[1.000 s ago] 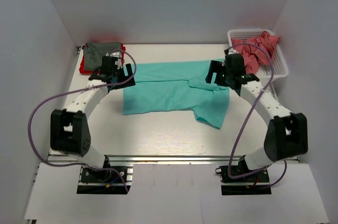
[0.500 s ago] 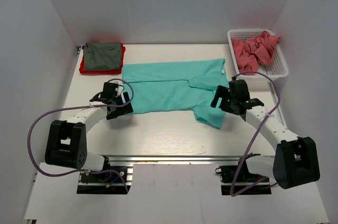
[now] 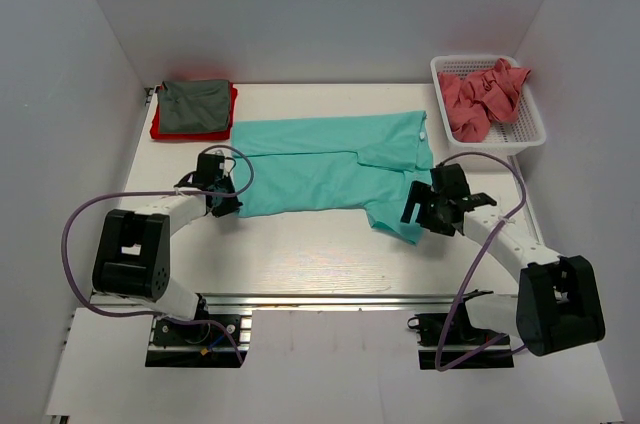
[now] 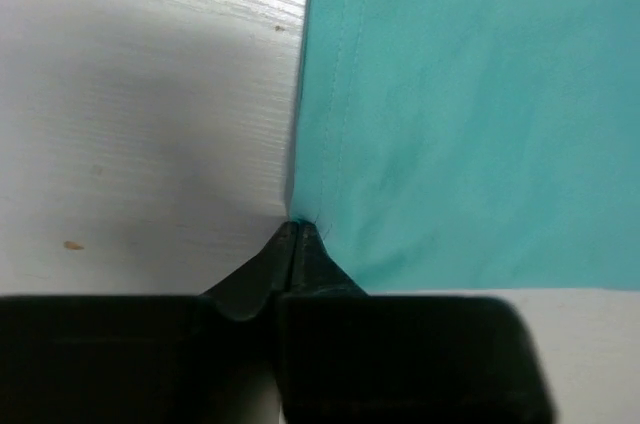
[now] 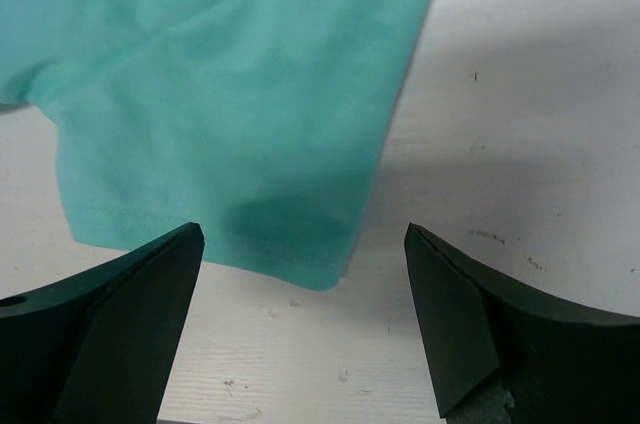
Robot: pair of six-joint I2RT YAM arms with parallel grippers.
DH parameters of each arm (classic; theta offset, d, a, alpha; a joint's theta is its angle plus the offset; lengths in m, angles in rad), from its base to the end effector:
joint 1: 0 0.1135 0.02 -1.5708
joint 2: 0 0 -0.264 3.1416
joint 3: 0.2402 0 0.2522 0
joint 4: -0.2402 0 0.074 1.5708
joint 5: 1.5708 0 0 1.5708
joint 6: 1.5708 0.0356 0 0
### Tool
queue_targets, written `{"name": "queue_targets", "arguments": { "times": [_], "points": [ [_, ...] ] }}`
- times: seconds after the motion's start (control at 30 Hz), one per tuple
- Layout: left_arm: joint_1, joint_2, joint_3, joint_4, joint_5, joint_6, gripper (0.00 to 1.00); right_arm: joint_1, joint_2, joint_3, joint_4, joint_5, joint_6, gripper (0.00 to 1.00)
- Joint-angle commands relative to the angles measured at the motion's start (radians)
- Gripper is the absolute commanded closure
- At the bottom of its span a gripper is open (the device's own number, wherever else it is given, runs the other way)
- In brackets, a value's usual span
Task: Fold and stack the t-shirts
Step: Grap the side of the flattened tshirt closest away from the robot with both arms
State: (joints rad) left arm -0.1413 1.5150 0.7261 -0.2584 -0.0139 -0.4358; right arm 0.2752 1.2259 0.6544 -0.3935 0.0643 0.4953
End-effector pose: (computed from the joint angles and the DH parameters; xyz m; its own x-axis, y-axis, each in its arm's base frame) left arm 0.2726 -0.0383 0.1506 -0.8338 -0.3077 -0.4583 -0.2405 0.9498 -0.2001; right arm 0.2235 0.0607 0.1899 -0.8082 0.2647 -0.5261 0.1684 0.9599 0.2242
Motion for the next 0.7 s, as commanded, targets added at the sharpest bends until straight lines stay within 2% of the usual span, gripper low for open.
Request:
{"name": "queue_targets", "arguments": {
  "times": [0.0, 0.2, 0.33, 0.37, 0.43, 0.47, 0.57, 0.6, 0.67],
  "points": [
    [-0.006, 0.010, -0.023, 0.010, 0.025, 0.008, 1.00, 0.002, -0.031, -0.031, -0.054, -0.020, 0.023, 0.14],
    [-0.006, 0.010, -0.024, 0.010, 0.034, 0.026, 1.00, 0.002, -0.016, -0.084, 0.010, -0.090, 0.042, 0.15],
    [-0.006, -0.039, -0.024, 0.010, 0.034, 0.026, 1.00, 0.004, 0.026, -0.088, 0.047, -0.139, 0.046, 0.25],
    [-0.006, -0.050, -0.024, 0.019, 0.034, 0.026, 1.00, 0.004, 0.033, -0.093, 0.071, -0.152, 0.045, 0.38],
    [-0.006, -0.070, -0.034, 0.033, 0.044, 0.026, 1.00, -0.001, 0.044, -0.102, 0.074, -0.176, 0.046, 0.52],
    [-0.006, -0.093, -0.034, 0.033, 0.045, 0.035, 1.00, -0.001, 0.044, -0.104, 0.084, -0.182, 0.046, 0.67],
    [-0.006, -0.128, -0.054, 0.042, 0.045, 0.035, 1.00, -0.002, 0.037, -0.104, 0.065, -0.178, 0.049, 0.96],
    [-0.006, -0.156, -0.063, 0.042, 0.035, 0.035, 1.00, -0.004, 0.018, -0.104, 0.041, -0.167, 0.064, 1.00],
    [-0.006, -0.185, -0.073, 0.012, 0.002, 0.020, 1.00, -0.002, -0.020, -0.108, -0.007, -0.106, 0.075, 1.00]
  ]
}}
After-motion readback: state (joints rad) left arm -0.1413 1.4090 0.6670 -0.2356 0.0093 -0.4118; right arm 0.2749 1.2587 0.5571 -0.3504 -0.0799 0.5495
